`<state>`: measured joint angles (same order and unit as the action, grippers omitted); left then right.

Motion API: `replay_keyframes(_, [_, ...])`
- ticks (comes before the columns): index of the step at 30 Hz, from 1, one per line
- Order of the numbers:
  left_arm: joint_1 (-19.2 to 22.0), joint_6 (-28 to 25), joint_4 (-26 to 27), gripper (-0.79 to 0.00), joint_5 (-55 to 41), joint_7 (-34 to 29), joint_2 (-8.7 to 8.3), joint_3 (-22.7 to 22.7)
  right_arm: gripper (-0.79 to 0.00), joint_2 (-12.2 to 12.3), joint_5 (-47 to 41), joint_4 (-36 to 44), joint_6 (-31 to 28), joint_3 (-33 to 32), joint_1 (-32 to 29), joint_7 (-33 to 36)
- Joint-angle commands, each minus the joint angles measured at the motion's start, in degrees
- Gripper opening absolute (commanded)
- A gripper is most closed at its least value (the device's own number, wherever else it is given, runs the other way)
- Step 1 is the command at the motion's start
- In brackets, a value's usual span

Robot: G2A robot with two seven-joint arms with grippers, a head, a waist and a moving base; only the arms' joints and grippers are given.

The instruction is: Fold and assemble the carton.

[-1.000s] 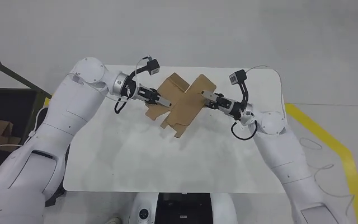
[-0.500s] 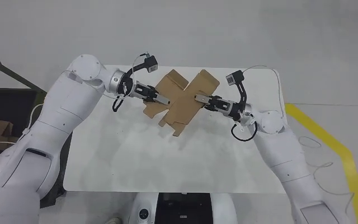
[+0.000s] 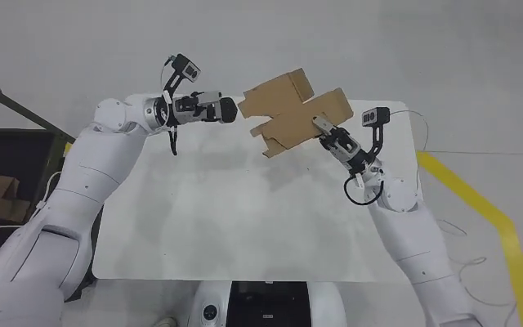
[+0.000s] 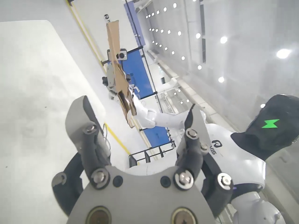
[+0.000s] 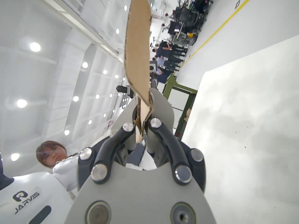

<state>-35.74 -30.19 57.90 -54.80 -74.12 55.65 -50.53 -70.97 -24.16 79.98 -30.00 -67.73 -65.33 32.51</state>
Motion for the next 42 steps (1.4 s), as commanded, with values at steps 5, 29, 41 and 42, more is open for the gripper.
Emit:
replay_keyframes(5, [-2.01,-6.59,0.05,0.0,1.97,8.63,1.45,0.16,-0.785,-0.55,3.89,6.5,1.7,1.3,-4.92,-10.11])
replay_keyframes(29, [-4.88,-1.71,5.69,-0.259,17.79,22.23,3.35,-0.96,-0.785,-2.39,20.29,9.87,4.44,5.14,-6.63,-23.64])
replay_keyframes(41, [-6.26,-0.78,6.67,-0.468,20.02,22.33,3.73,-2.88,-0.785,-2.75,22.55,10.32,3.97,5.04,-7.14,-23.24])
replay_keyframes(42, [-6.35,-0.71,6.76,-0.468,20.16,22.33,3.77,-3.04,-0.785,-2.78,22.49,10.31,3.87,5.02,-7.16,-23.16])
